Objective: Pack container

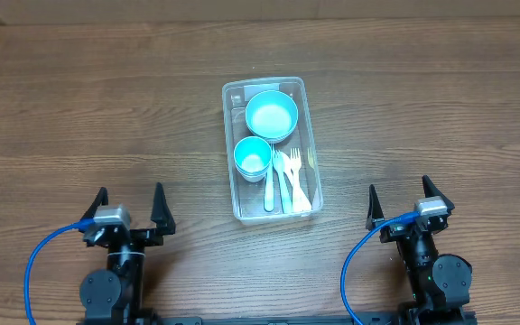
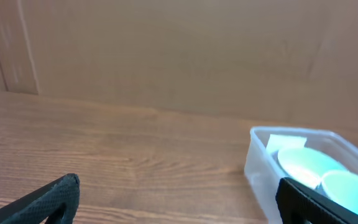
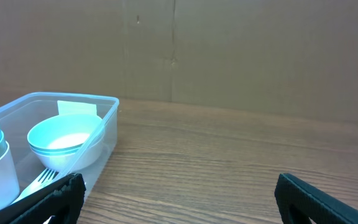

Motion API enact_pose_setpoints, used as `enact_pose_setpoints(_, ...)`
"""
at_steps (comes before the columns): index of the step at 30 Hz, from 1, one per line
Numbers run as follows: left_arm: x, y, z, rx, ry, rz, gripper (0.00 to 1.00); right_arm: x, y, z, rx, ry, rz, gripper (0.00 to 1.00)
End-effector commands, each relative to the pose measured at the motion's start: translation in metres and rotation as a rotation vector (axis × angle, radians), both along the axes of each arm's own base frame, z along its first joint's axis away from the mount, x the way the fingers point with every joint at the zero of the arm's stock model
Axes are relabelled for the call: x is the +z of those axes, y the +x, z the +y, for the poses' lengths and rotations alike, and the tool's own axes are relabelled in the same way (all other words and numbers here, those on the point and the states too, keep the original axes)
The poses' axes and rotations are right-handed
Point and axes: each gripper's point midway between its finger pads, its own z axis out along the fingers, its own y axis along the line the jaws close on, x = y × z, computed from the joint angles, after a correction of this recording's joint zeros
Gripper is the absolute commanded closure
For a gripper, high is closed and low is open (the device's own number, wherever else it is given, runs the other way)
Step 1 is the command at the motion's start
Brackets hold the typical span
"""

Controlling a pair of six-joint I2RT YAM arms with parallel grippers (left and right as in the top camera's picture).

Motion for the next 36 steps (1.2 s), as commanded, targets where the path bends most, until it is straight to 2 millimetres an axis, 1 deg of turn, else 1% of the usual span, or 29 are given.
enact_pose_setpoints(1,-0.023,0.004,-0.003,-0.026,0.103,0.031,0.0,-0.001,0.0,-0.001,-0.001,-0.002,-0.006,0.0)
enact_pose_setpoints(3,-0.034,0.005,-0.003,-0.028,0.136,0.05,0.0,-0.001,0.0,-0.001,-0.001,-0.002,-0.006,0.0)
enact_pose_setpoints(5,-0.038,0.006,-0.003,-0.029,0.16,0.061,0.0,-0.001,0.0,-0.001,-0.001,-0.002,-0.006,0.0)
enact_pose_setpoints(9,-0.039,0.006,-0.002,-0.027,0.19,0.063,0.0,-0.001,0.0,-0.001,-0.001,-0.002,-0.006,0.0)
enact_pose_setpoints(36,-0.039,0.006,-0.003,-0.03,0.178,0.064,0.0,-0.001,0.0,-0.001,-0.001,-0.002,-0.006,0.0)
